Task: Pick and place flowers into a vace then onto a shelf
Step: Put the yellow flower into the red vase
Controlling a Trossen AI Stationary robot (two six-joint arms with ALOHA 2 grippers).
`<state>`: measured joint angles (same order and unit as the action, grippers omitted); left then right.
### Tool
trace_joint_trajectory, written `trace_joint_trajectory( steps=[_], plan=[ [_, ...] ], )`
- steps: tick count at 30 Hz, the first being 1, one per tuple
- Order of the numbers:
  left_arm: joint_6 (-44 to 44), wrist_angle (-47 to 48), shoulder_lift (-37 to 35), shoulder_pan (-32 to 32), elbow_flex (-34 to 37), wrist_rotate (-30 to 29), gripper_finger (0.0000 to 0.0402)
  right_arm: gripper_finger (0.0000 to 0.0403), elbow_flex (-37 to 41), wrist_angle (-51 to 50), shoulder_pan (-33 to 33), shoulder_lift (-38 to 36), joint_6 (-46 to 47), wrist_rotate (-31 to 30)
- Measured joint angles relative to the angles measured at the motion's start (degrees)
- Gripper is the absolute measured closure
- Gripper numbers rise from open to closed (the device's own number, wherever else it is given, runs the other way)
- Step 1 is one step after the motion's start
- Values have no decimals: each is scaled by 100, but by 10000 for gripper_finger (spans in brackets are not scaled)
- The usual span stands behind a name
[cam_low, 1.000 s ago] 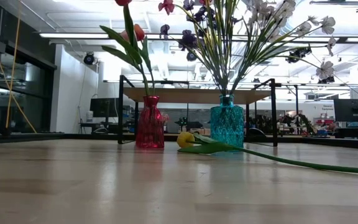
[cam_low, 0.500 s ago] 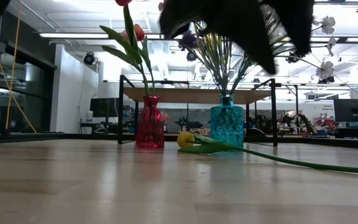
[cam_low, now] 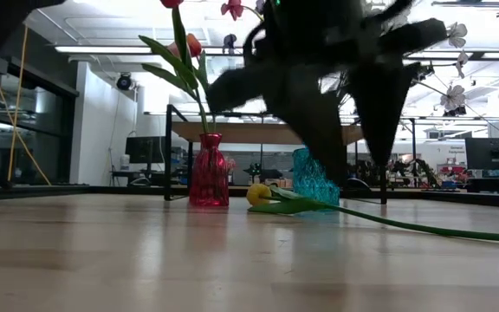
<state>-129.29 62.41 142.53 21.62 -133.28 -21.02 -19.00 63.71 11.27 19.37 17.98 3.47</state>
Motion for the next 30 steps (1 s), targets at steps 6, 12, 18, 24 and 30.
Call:
trace_joint_trajectory(
  steps=[6, 12, 18, 24, 30],
  plan=[
    [28, -160, 89, -193, -10, 6, 169, 198, 0, -43, 0, -1, 0, 1],
    [68, -157, 189, -351, -11, 158, 169, 197, 0, -43, 0, -1, 15, 21],
    [20, -245, 410, -487, -19, 544, 169, 198, 0, -71, 0, -1, 18, 149],
    [-27, -230, 456, -640, -35, 1135, 169, 198, 0, -117, 1, -1, 209, 150],
    [-23, -230, 466, -818, -35, 1811, 169, 197, 0, -132, 2, -1, 299, 200]
  ],
)
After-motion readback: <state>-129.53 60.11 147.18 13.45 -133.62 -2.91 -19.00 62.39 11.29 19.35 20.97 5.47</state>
